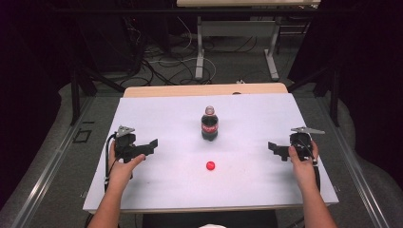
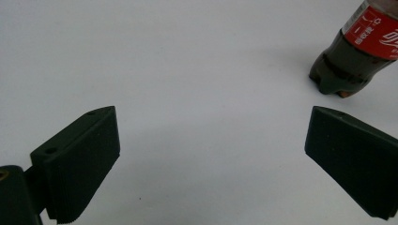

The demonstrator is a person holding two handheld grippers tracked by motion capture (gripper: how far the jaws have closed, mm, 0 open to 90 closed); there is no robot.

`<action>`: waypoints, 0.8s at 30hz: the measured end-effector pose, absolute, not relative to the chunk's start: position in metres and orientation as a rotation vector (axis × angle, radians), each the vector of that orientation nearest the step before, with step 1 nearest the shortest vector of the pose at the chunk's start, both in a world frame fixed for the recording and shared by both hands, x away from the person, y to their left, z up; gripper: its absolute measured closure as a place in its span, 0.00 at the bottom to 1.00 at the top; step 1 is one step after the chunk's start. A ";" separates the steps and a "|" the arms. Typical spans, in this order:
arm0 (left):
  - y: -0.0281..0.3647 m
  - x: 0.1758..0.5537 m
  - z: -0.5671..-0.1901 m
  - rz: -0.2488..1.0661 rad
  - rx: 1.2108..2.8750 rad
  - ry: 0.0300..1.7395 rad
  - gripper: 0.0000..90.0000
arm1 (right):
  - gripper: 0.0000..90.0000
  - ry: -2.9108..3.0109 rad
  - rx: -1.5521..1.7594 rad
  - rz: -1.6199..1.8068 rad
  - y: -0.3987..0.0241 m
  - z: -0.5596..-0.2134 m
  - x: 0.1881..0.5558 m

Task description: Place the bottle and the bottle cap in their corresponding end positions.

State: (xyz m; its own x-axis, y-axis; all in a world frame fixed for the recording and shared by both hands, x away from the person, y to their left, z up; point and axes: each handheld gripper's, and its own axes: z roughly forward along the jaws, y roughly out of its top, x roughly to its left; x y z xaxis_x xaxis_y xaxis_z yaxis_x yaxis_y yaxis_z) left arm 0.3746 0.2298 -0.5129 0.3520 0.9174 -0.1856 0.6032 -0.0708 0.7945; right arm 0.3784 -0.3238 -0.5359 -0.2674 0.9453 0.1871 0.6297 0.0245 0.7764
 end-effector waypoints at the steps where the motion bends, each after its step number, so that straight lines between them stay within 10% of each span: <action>1: 0.230 0.375 -0.514 0.478 1.771 1.350 0.04 | 0.00 1.925 1.602 1.119 -0.324 -0.537 0.379; 24: 0.235 0.378 -0.520 0.461 1.755 1.394 0.04 | 0.00 1.984 1.598 1.092 -0.311 -0.546 0.380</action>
State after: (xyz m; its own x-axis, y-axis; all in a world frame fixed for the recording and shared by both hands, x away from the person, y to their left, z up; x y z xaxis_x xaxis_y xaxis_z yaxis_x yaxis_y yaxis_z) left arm 0.3780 0.2350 -0.5199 0.3174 0.9262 -0.2034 0.6229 -0.0419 0.7812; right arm 0.3799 -0.3109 -0.5465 -0.2905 0.9397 0.1803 0.6549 0.0579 0.7534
